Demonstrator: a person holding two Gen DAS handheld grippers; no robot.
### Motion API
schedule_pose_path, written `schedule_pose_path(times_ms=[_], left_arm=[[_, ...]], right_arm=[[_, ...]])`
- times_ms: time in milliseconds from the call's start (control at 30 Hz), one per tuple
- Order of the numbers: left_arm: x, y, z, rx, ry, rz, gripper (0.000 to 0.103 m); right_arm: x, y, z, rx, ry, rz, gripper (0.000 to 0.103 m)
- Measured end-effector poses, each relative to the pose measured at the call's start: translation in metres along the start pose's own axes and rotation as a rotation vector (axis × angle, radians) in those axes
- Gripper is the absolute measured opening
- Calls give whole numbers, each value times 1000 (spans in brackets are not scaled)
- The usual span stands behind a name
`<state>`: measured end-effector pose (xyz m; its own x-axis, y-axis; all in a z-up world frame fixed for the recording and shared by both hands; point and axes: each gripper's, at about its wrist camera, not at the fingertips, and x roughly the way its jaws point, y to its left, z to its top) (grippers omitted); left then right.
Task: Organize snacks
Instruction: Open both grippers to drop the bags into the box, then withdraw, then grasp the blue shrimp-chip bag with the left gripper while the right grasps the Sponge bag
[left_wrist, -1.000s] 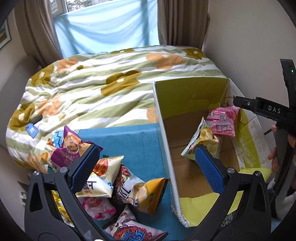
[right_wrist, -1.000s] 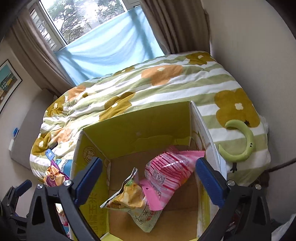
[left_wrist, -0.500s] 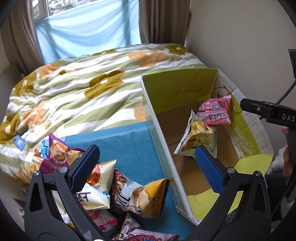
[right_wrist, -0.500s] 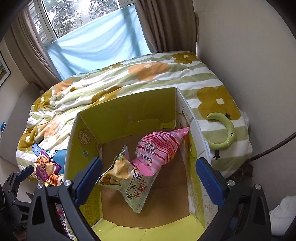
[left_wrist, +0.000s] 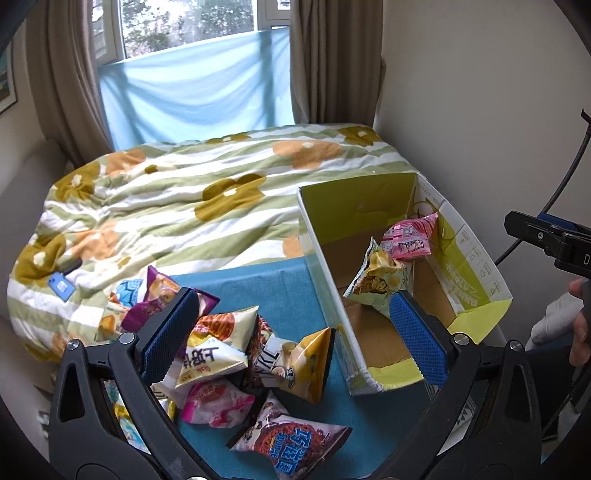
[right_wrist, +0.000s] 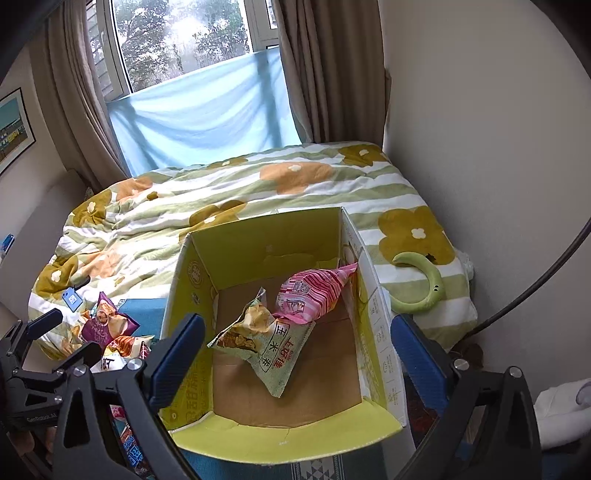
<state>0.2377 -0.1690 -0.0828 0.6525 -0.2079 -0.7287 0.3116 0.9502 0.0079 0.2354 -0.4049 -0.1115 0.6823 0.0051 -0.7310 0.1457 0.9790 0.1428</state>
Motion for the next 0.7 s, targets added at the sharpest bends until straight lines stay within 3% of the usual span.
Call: schedule_pose_path(times_ms=[333,467,700], left_arm=[[-94,7,-65,-40,-58,93,102],[-119,15,-101,-39,-38,178,102],[-137,66,-151,-172,32,246,102]], right_arm=[[-83,14,-47,-4,-109,95,100],[-98,24,-73,-5,-108,159,100],[-99,53,-113,-31,-74,253,100]])
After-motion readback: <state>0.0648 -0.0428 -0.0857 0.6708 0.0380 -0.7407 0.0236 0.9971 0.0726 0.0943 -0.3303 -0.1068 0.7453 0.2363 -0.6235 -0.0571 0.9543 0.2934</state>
